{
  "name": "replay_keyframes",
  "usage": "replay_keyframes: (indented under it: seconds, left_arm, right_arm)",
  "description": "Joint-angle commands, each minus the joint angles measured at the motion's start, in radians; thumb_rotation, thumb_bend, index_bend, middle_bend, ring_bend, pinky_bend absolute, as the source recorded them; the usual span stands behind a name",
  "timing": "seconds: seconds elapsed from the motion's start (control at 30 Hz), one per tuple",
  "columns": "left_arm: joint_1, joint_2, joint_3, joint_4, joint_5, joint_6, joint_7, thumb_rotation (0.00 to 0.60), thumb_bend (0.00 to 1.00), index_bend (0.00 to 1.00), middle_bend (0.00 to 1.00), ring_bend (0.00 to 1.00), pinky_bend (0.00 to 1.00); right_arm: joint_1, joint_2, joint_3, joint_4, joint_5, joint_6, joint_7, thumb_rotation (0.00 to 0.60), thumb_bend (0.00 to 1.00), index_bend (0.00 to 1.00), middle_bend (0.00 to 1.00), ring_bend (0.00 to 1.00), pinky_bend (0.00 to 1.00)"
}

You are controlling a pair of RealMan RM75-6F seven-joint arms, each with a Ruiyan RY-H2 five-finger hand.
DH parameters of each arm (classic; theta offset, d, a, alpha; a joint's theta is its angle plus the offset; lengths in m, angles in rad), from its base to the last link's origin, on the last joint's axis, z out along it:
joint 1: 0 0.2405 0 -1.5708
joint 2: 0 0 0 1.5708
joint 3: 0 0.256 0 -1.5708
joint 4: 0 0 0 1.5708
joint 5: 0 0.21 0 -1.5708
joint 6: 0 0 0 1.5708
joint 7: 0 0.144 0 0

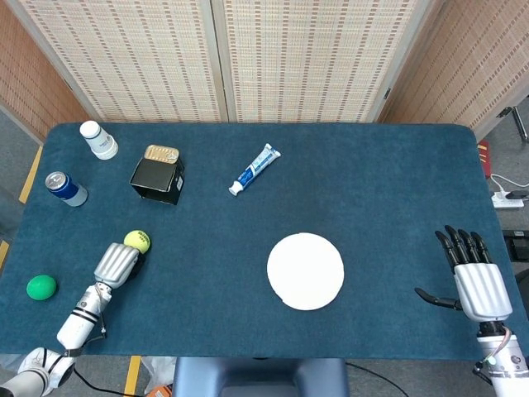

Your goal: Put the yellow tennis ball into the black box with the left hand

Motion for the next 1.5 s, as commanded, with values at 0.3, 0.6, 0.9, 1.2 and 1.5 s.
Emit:
replay_keyframes:
  seconds: [0.3,0.6,0.9,1.2,1.5]
  left_arm:
    - [-0.087,-0.013,-0.008,0.014,0.0,-0.051,-0.051,0.6,0.7,1.0,1.0,1.0,1.0]
    - [-0.128,-0.002,-0.021,-0.037,-0.026,-0.103,-0.043,0.6,0.71,1.0,1.0,1.0,1.0]
    - [-0.148,-0.011,-0.08,-0.081,-0.107,-0.149,0.004,0.6,0.71,1.0,1.0,1.0,1.0]
    - [-0.172,0.024,-0.067,-0.139,-0.099,-0.197,-0.144,0.288,0.48,0.41,0.37,0.33,0.56]
    - [-0.213,0.018,-0.142,-0.094,-0.16,-0.203,-0.208,0.184,0.3,0.0,0.0,0.0,0.0]
  right_arm:
    - [0.009,-0.01,0.011,0.002,0.027,-0.012,-0.019,0.522,0.0,0.07,0.0,0.0,0.0]
    - [0.015,-0.007,0.018,0.004,0.043,-0.022,-0.012,0.521,0.0,0.07,0.0,0.0,0.0]
    - [0.018,-0.005,0.017,0.005,0.047,-0.026,-0.01,0.522,0.0,0.07,0.0,0.0,0.0]
    - [0.019,-0.002,0.017,0.005,0.048,-0.027,0.0,0.521,0.0,0.07,0.0,0.0,0.0]
    - [0.022,-0.001,0.019,0.007,0.057,-0.034,0.004,0.521,0.0,0.07,0.0,0.0,0.0]
